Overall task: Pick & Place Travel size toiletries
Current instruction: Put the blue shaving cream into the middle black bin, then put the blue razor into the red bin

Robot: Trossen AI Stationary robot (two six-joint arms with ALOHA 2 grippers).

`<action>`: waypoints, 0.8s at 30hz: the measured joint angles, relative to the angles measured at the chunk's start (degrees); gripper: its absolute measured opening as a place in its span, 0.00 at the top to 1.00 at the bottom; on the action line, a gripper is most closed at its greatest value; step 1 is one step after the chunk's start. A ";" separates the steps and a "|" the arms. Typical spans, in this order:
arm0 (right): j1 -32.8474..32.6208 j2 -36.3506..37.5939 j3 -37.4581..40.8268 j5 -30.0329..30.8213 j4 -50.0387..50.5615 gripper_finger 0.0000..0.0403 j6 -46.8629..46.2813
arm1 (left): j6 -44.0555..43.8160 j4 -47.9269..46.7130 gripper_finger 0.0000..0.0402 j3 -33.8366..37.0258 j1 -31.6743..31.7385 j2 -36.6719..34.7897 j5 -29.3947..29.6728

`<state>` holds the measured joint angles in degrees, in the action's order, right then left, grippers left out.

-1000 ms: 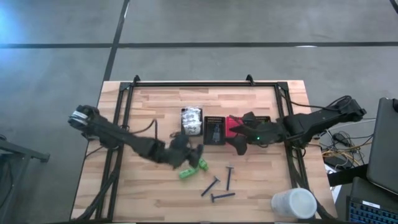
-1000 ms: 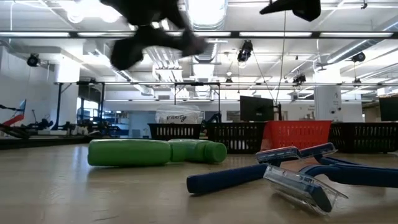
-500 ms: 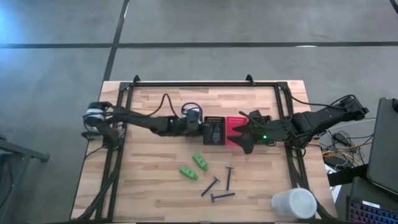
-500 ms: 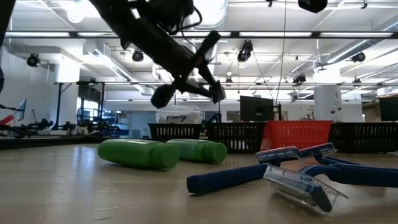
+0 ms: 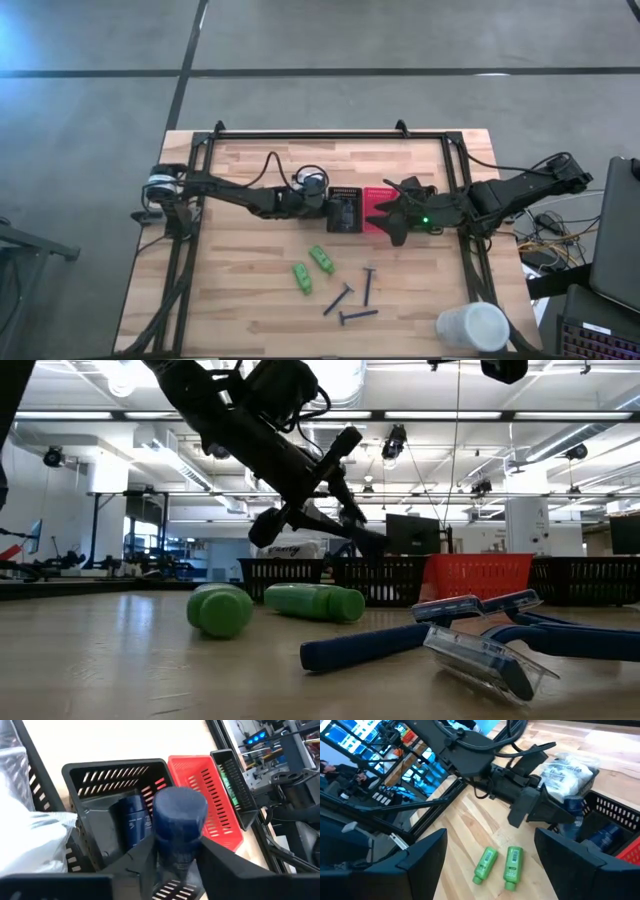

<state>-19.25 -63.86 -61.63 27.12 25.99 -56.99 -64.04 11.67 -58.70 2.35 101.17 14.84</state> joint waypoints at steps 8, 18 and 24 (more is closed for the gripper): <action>0.00 -0.02 0.27 0.06 0.85 0.31 -1.13 | 1.21 -0.11 0.53 0.00 -0.04 -0.86 0.15; 0.00 -0.04 1.03 0.06 0.77 0.37 -1.25 | 4.72 -0.17 0.50 -1.30 -0.52 -0.93 0.00; -0.02 -0.07 2.46 -0.11 0.77 0.40 -3.53 | 7.16 -0.19 0.50 -2.36 -4.12 -0.93 -3.93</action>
<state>-19.27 -63.92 -59.17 27.01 26.76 -60.52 -56.88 11.49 -61.06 -1.77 100.25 10.91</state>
